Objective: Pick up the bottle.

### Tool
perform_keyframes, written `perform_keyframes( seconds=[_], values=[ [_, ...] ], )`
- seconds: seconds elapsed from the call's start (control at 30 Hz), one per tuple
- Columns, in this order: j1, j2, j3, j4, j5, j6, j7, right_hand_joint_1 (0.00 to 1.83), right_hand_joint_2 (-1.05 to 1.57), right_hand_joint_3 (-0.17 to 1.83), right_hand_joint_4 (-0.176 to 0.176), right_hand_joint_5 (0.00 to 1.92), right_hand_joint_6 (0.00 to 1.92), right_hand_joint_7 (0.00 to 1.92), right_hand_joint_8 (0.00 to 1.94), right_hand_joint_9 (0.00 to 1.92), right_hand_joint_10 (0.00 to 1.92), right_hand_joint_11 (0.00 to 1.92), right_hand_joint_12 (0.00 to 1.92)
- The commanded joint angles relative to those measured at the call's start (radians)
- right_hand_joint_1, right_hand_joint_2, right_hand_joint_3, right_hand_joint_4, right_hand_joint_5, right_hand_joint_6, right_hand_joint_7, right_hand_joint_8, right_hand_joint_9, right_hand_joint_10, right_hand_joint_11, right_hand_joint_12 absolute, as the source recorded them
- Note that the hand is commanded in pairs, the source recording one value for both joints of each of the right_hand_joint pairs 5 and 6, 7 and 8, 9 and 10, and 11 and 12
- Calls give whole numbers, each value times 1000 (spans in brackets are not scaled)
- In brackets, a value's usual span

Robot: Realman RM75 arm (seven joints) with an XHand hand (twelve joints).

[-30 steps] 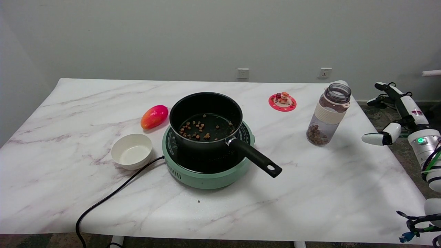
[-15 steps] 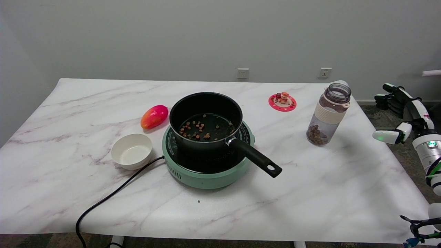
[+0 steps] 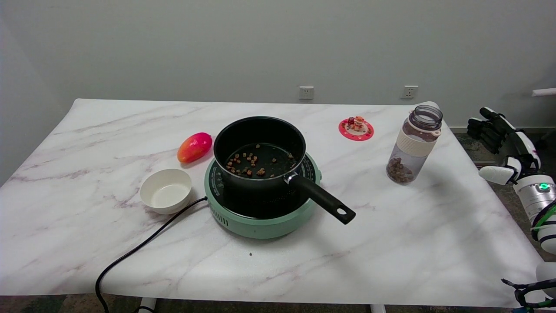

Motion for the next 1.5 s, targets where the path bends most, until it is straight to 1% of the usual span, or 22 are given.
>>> perform_keyframes(
  seconds=[0.03,0.17,0.33,0.57,0.67,0.8,1.5],
  values=[
    [55,-20,-96,-27,-2,-12,147,1205,-997,1233,0,177,177,388,388,338,338,289,289],
    [93,-38,-116,-42,-2,-39,147,1200,-1030,1268,0,165,165,385,385,290,290,223,223],
    [168,-63,-171,-113,0,-12,149,1212,-1047,1265,0,184,184,401,401,272,272,202,202],
    [237,-60,-260,-142,5,-29,158,1235,-1046,1268,0,176,176,426,426,261,261,185,185],
    [257,-59,-283,-146,5,-39,158,1186,-1047,1306,0,165,165,425,425,250,250,153,153],
    [279,-67,-293,-160,2,-42,158,1181,-1047,1328,0,161,161,421,421,242,242,134,134],
    [370,-112,-366,-179,-2,-53,158,1224,-1047,1283,0,162,162,436,436,262,262,81,81]
  ],
)
